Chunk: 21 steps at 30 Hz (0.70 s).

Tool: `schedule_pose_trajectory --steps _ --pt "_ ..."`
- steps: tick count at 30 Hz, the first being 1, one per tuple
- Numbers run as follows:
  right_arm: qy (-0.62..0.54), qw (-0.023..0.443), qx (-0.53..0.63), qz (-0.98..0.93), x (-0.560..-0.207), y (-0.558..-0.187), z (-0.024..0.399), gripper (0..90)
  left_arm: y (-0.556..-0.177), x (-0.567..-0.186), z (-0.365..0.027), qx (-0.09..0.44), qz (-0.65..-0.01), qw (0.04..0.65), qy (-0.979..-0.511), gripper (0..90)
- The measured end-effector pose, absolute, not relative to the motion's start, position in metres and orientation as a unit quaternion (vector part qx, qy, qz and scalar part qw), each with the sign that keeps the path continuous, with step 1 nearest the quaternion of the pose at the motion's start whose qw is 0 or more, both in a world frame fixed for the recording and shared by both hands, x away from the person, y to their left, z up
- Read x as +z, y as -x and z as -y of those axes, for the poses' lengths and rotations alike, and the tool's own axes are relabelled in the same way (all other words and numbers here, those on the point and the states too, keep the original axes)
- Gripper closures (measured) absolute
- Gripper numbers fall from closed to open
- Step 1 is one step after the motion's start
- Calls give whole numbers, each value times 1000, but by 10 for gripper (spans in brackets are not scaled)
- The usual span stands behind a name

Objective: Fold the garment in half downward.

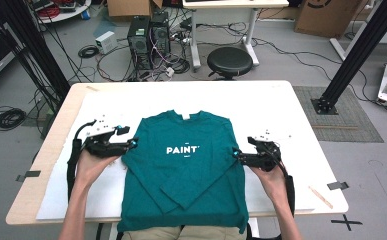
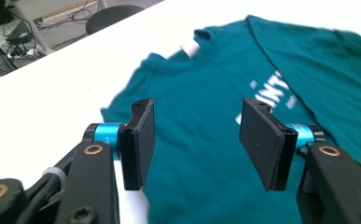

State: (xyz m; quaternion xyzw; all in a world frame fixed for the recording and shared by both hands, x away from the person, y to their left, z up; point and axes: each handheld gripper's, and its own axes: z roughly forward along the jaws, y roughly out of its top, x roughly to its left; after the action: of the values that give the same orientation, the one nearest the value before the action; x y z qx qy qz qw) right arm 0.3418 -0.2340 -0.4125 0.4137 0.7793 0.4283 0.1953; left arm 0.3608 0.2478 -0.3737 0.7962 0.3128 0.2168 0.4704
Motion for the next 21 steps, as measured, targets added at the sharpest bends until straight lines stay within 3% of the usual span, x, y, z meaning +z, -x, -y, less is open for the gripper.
schedule_pose_trajectory --steps 6,10,21 --pt "-423 191 405 -788 -403 -376 222 261 -404 -379 -250 214 -346 478 -778 489" --pt "-428 191 397 -789 -399 -400 214 268 -425 -400 -253 217 -390 431 -784 493" --pt "-440 178 372 -798 -419 -437 202 270 -442 -421 -253 219 -408 412 -785 494"
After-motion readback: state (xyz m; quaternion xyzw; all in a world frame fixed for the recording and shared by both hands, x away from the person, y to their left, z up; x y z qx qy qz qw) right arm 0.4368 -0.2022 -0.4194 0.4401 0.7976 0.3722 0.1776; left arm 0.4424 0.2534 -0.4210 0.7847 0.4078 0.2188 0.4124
